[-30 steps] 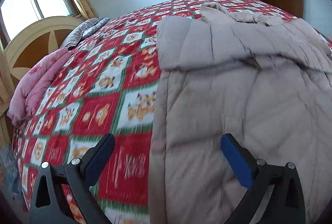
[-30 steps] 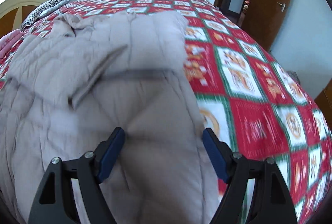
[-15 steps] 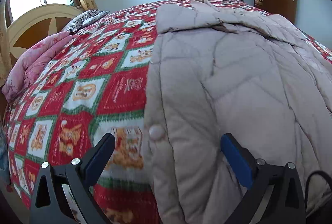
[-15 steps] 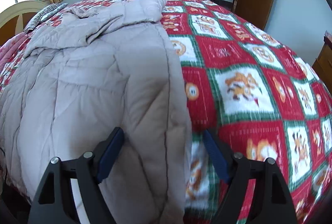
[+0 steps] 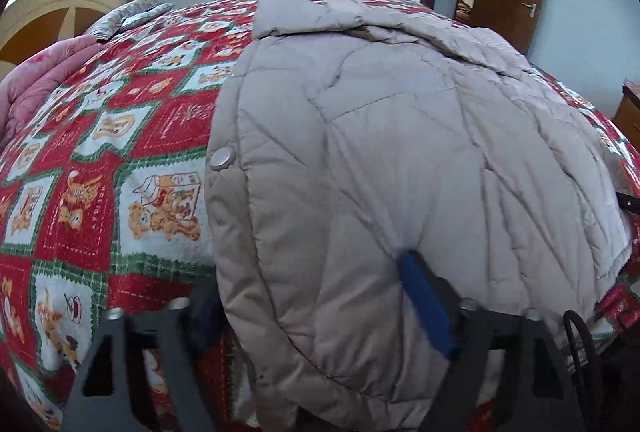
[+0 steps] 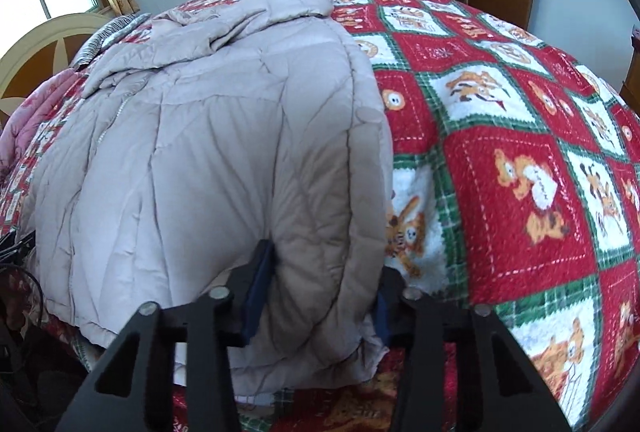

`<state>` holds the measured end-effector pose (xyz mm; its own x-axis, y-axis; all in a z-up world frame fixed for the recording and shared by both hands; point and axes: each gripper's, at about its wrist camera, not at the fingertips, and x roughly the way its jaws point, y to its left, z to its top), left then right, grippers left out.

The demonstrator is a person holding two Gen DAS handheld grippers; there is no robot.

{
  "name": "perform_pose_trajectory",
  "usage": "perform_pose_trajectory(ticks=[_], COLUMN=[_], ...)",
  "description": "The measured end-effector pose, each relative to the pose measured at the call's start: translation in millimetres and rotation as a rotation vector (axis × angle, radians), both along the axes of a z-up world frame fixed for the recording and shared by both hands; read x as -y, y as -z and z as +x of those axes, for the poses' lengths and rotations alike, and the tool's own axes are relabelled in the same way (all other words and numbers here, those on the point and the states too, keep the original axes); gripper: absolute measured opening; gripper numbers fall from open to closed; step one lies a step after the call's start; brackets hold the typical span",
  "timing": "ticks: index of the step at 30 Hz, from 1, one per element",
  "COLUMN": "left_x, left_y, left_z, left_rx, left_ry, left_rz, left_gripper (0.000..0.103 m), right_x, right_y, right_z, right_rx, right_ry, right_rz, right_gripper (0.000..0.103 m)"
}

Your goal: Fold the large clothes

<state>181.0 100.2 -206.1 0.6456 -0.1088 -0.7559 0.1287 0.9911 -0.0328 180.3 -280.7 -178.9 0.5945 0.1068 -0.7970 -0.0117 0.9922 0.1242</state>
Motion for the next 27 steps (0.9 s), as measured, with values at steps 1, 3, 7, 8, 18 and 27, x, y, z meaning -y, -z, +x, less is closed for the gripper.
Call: perform_pose_trajectory(ticks=[1, 3, 7, 8, 18, 27], left_x=[1.4, 3.8, -1.2, -2.4, -20.4, -39.3], left_y=[-0.8, -3.1, -18.7, -25.6, -113.5, -192.0], left_z=[-1.6, -3.7, -4.7, -5.8, -30.1, -60.6], left_rx=[0.006, 0.019, 0.061, 0.081, 0.285, 0.454], left_ry=[0.013, 0.023, 0.048, 0.053, 0.074, 0.106], left_rz=[0.008, 0.026, 0.024, 0.028, -0.068, -0.173], left_gripper=[0.062, 0.047, 0.015, 0.014, 0.010, 0.009], right_x=[-2.3, -6.4, -6.0, -3.8, -11.1, 5.1], right_y=[-1.3, -4.2, -19.1, -25.2, -92.5, -161.3], right_z=[-1.7, -4.6, -13.2, -15.9, -36.6, -67.0], right_rx=[0.008, 0.022, 0.090, 0.113, 0.300, 0.490], right_ry=[-0.005, -0.017, -0.022, -0.020, -0.066, -0.081], right_rz=[0.005, 0.015, 0.052, 0.075, 0.189, 0.262], right_gripper=[0.033, 0.022, 0.016, 0.015, 0.013, 0.013])
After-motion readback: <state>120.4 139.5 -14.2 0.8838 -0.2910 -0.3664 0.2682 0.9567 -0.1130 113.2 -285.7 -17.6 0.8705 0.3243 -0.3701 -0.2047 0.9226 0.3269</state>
